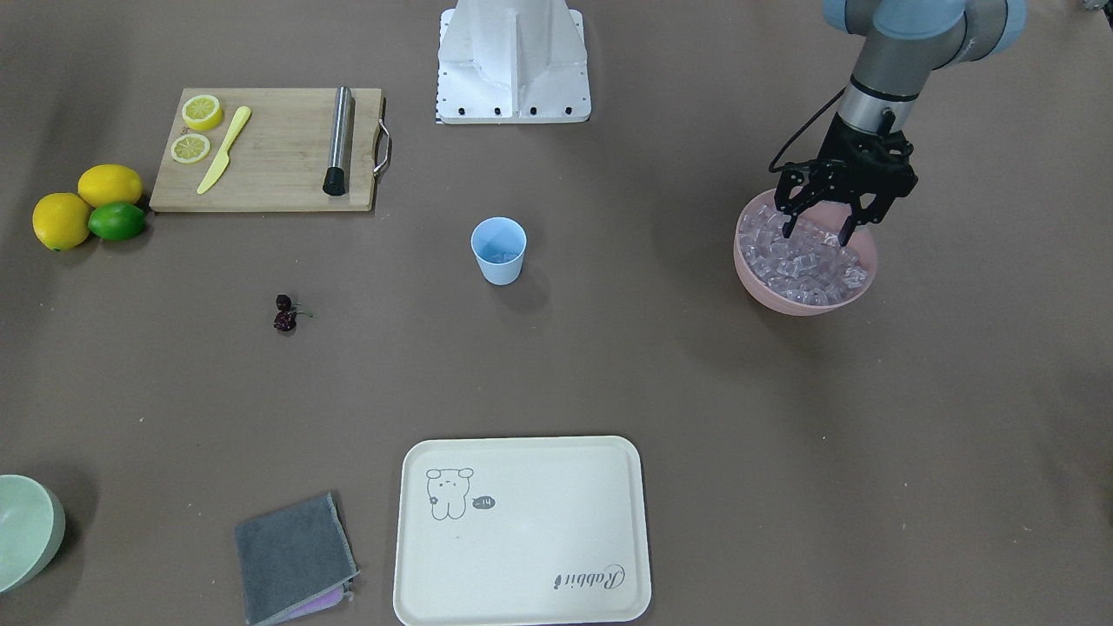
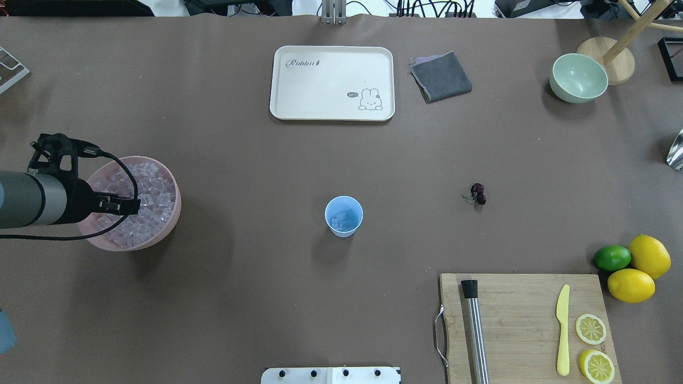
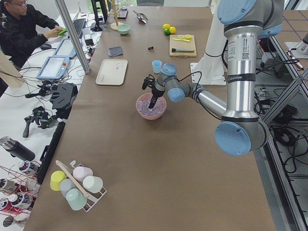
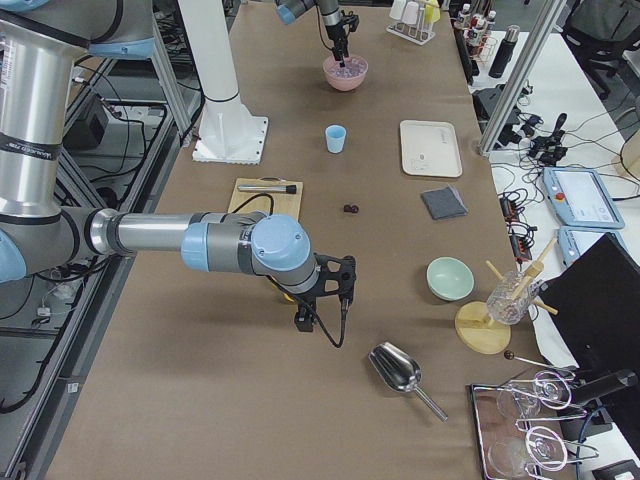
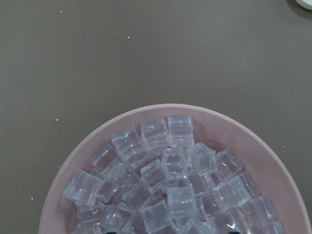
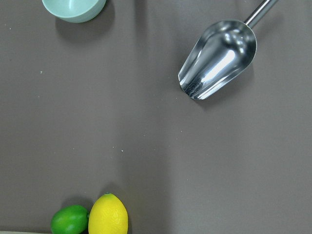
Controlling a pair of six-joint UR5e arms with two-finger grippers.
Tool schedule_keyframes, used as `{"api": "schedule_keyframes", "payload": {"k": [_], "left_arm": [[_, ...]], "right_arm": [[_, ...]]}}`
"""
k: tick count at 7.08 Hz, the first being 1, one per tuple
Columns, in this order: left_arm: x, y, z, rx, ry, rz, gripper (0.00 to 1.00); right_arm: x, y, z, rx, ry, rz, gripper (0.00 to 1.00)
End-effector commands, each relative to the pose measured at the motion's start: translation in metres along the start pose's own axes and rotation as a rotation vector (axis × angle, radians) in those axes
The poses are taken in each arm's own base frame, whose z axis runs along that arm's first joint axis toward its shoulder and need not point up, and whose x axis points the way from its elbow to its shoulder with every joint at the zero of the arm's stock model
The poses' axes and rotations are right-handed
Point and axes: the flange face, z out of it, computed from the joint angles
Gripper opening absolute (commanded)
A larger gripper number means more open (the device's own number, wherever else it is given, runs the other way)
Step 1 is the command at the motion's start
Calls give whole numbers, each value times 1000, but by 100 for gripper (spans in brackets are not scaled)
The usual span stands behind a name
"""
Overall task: Put ice and cherries in cup
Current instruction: 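Lower the left gripper into the bowl and grasp an ice cube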
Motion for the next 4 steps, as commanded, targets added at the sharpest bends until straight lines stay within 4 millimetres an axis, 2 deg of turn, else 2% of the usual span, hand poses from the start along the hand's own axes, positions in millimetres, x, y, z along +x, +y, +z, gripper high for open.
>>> {"api": "schedule_keyframes", "payload": {"k": [1, 4], "left_arm": [[-3, -1, 13, -12, -16, 18, 82], [-5, 0, 16, -14, -22, 17, 80]], "right_arm": [[0, 0, 0, 0, 0, 0, 100], [0, 0, 0, 0, 0, 2, 100]]}}
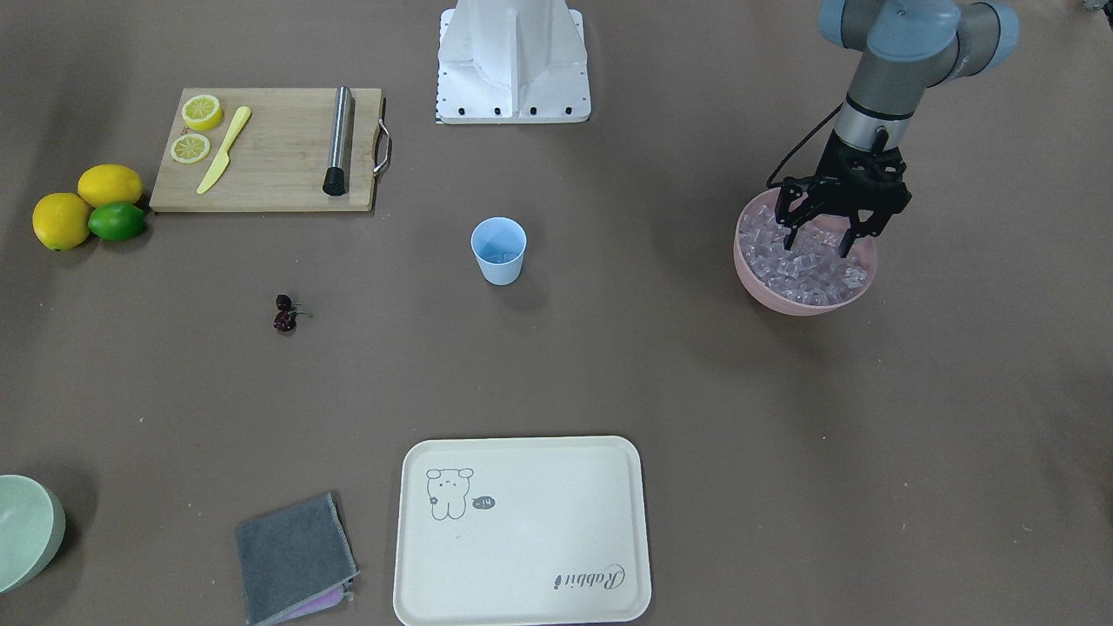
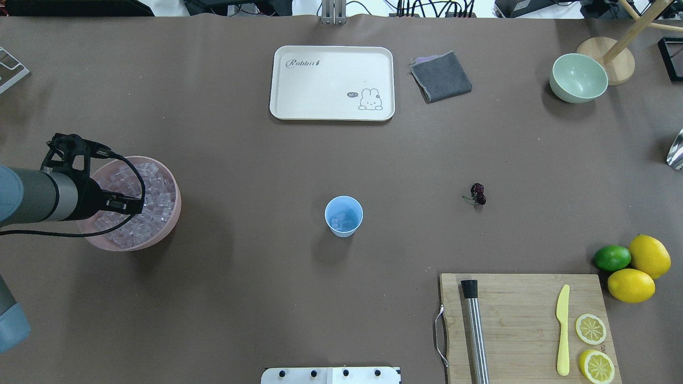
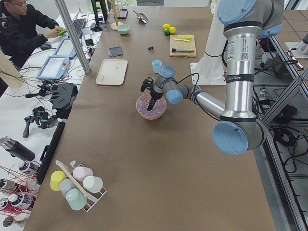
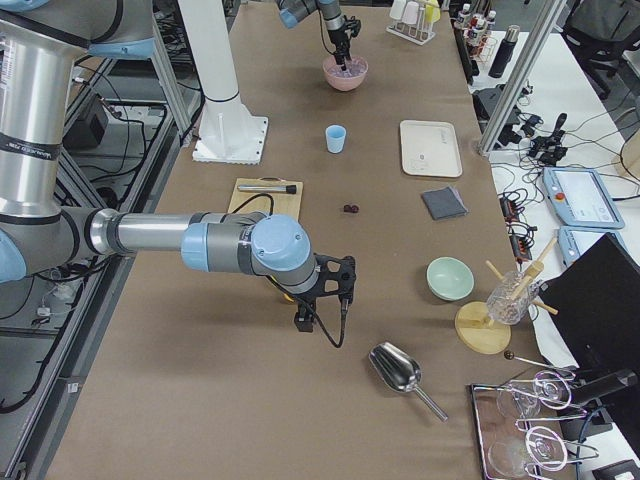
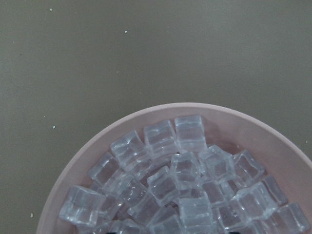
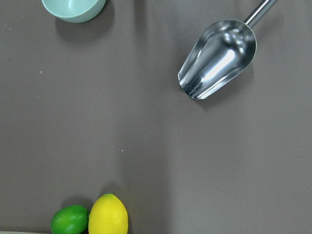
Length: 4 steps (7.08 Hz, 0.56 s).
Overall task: Put ice and cherries in cup
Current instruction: 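Lower the left gripper into the bowl and grasp an ice cube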
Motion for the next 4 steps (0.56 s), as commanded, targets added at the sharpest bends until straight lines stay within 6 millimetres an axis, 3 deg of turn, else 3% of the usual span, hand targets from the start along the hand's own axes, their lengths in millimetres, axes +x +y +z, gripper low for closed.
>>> {"api": "schedule_keyframes", "payload": {"k": [1, 4], "left_arm": [[-1, 1, 7, -7, -8, 0, 80], [-3, 1, 14, -16, -15, 1, 80]], "right_arm": [[0, 1, 0, 0, 0, 0, 100], [0, 0, 0, 0, 0, 0, 100]]}}
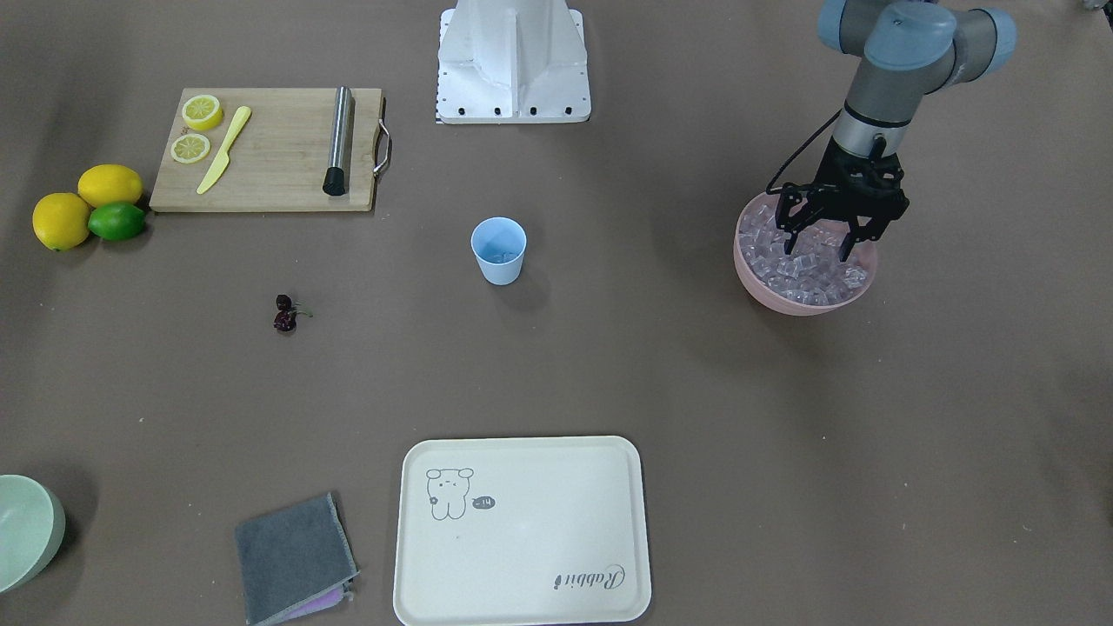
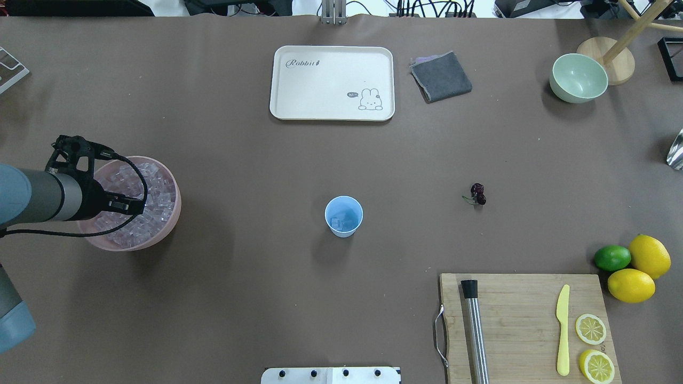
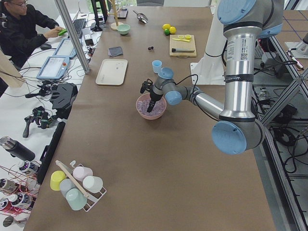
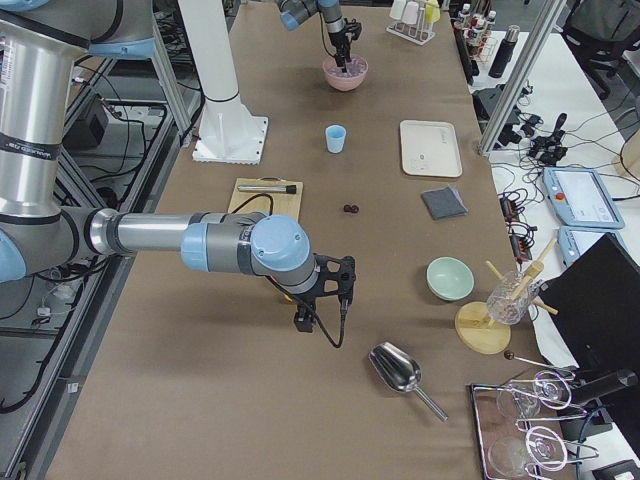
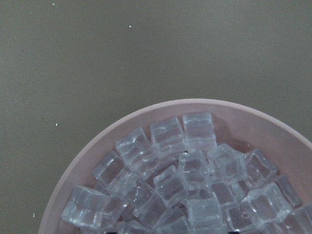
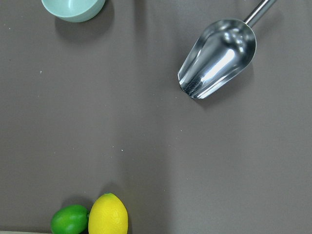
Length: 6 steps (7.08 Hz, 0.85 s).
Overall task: Put ice and cherries in cup
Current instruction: 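Lower the left gripper into the bowl and grasp an ice cube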
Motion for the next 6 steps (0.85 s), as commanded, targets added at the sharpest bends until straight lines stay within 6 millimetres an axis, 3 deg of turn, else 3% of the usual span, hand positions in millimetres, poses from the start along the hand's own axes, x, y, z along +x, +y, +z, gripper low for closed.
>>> {"api": "schedule_keyframes", "payload": {"k": [1, 6], "left_arm": [[0, 0, 2, -4, -1, 1, 76], [-2, 1, 5, -8, -7, 0, 72]], "right_arm": [[-2, -2, -1, 4, 2, -3, 100], [-3, -4, -2, 7, 5, -2, 100]]}}
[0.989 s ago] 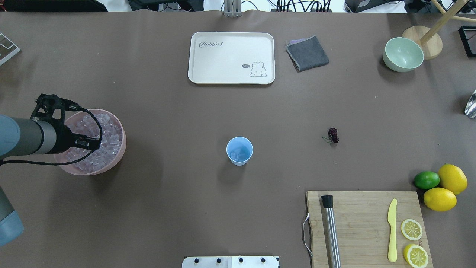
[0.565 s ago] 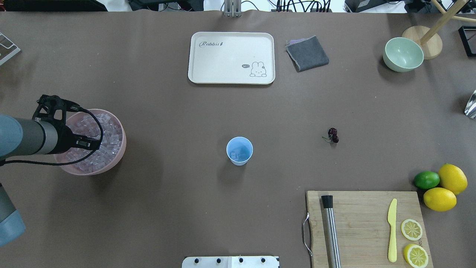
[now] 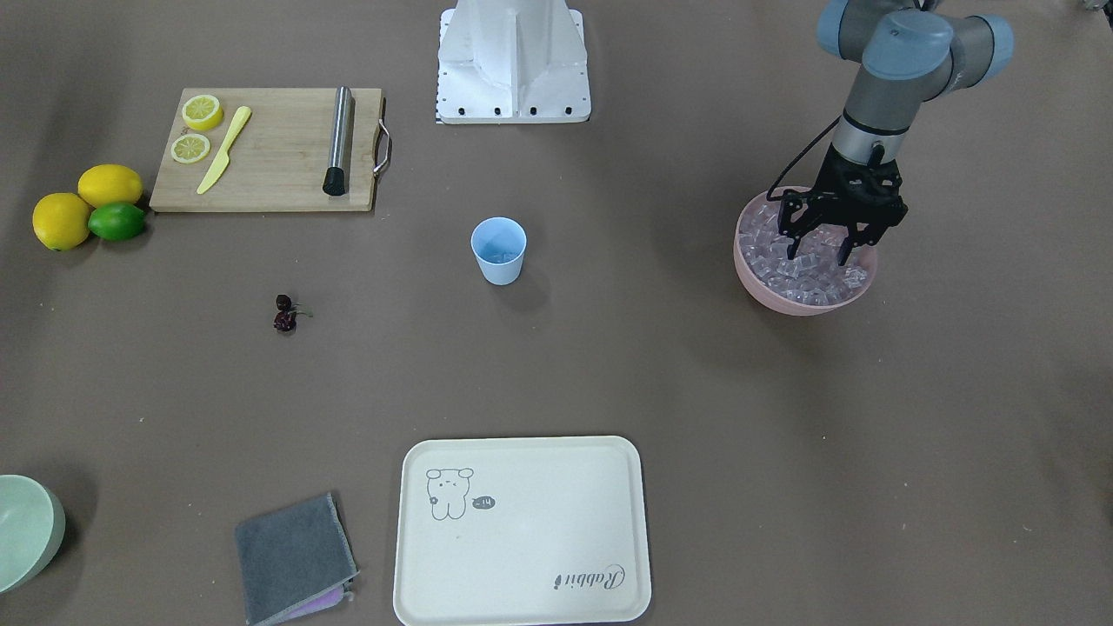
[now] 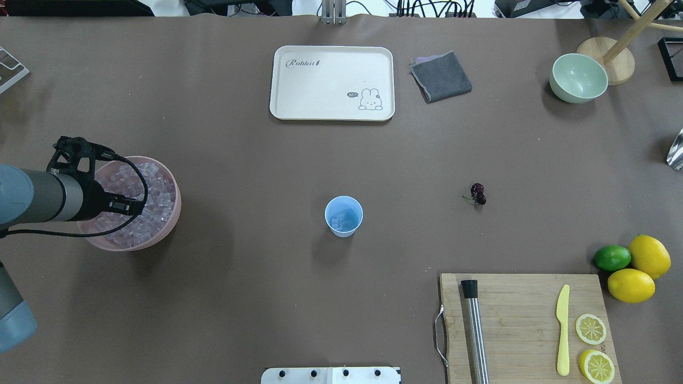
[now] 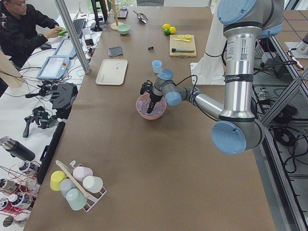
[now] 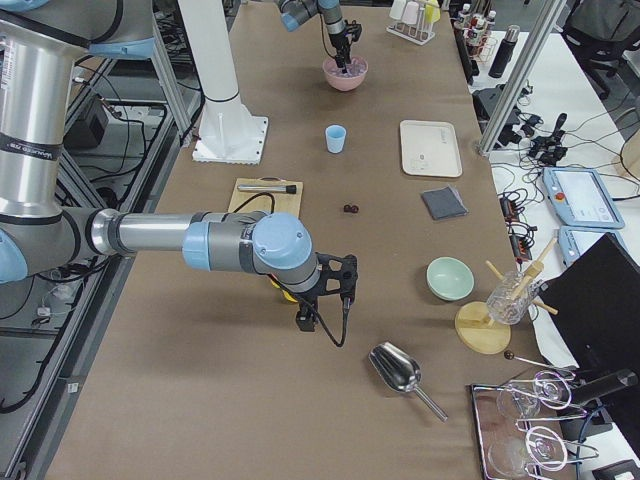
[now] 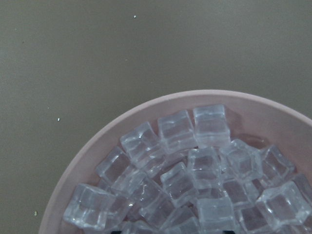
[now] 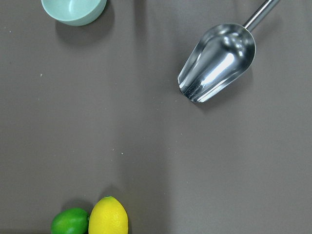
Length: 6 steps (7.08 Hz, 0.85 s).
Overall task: Put ice and cherries in cup
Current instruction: 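Lower the left gripper into the bowl and grasp an ice cube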
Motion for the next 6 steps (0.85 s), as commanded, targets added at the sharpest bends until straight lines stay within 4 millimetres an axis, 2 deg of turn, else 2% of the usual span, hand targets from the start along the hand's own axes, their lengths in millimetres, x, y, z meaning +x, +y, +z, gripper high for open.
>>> {"api": "schedule_keyframes", "payload": {"k": [1, 4, 6], "left_arm": [[0, 0, 1, -1, -1, 0, 66], [3, -2, 0, 3, 4, 1, 47], [4, -3, 0, 5, 6, 1, 47]], "right_arm": [[-1, 0, 0, 1, 0, -1, 100], [0, 0, 0, 0, 2, 2, 100], [0, 0, 0, 0, 3, 2, 100]]}}
